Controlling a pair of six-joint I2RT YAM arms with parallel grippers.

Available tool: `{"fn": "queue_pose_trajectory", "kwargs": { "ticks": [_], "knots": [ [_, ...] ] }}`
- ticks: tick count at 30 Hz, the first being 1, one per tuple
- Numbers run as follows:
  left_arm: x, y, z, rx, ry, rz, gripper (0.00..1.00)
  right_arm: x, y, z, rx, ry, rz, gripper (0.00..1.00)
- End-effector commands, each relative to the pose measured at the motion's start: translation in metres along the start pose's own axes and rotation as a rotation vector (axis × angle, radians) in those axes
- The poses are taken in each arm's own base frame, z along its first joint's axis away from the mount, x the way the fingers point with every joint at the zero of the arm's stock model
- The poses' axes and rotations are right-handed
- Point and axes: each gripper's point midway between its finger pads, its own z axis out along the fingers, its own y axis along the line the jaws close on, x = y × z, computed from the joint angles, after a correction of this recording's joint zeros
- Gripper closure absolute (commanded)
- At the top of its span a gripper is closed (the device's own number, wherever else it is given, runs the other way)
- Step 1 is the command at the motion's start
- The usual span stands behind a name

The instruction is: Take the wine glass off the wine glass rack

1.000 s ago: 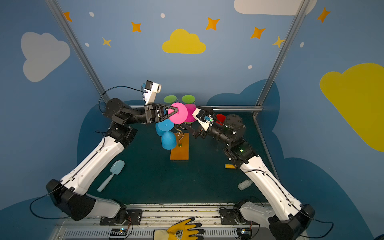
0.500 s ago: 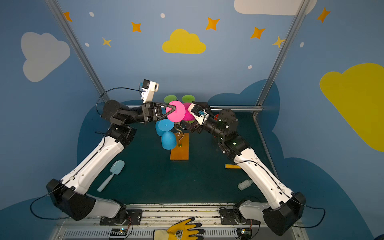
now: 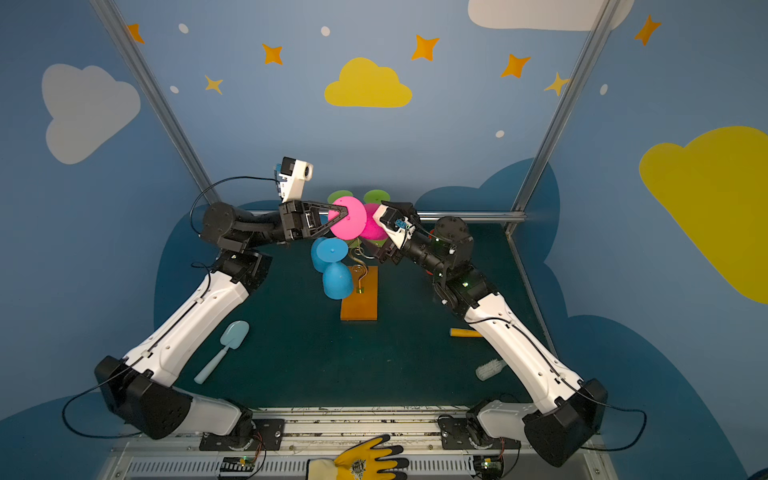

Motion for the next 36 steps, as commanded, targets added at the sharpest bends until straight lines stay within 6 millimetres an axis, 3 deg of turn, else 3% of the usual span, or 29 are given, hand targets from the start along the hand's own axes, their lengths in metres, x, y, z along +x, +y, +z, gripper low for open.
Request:
{"fn": "queue_pose_trajectory", "kwargs": {
  "ticks": [1,6,13,15,17,20,24,29,36],
  "knots": [
    [-0.003,-0.013,0.000,0.039,-0.008,0.040,0.97,-0.011,-0.006,0.007,0.022,-0.022,0.004,0.08],
    [-0.003,-0.014,0.000,0.041,-0.006,0.037,0.97,-0.009,-0.007,0.014,0.019,-0.017,0.015,0.09],
    [-0.005,-0.003,-0.004,0.012,-0.019,0.017,0.93,-0.007,-0.007,0.010,0.038,0.026,0.060,0.28],
    [-0.006,0.001,-0.005,0.002,-0.028,0.005,0.85,-0.001,-0.006,0.006,0.042,0.054,0.077,0.32],
    [-0.007,0.005,-0.007,-0.009,-0.034,0.002,0.64,0.002,-0.003,-0.001,0.050,0.084,0.101,0.35],
    [-0.006,0.011,-0.009,-0.036,-0.040,0.004,0.46,0.005,-0.001,-0.014,0.066,0.136,0.131,0.39],
    [-0.006,0.020,-0.012,-0.092,-0.044,0.024,0.38,0.004,-0.001,-0.036,0.098,0.200,0.189,0.43],
    [-0.006,0.042,-0.023,-0.261,-0.060,0.141,0.34,0.004,-0.005,-0.065,0.143,0.307,0.257,0.48],
    [-0.015,0.075,-0.050,-0.520,-0.134,0.537,0.34,0.011,-0.001,-0.087,0.149,0.458,0.349,0.51]
  ]
}}
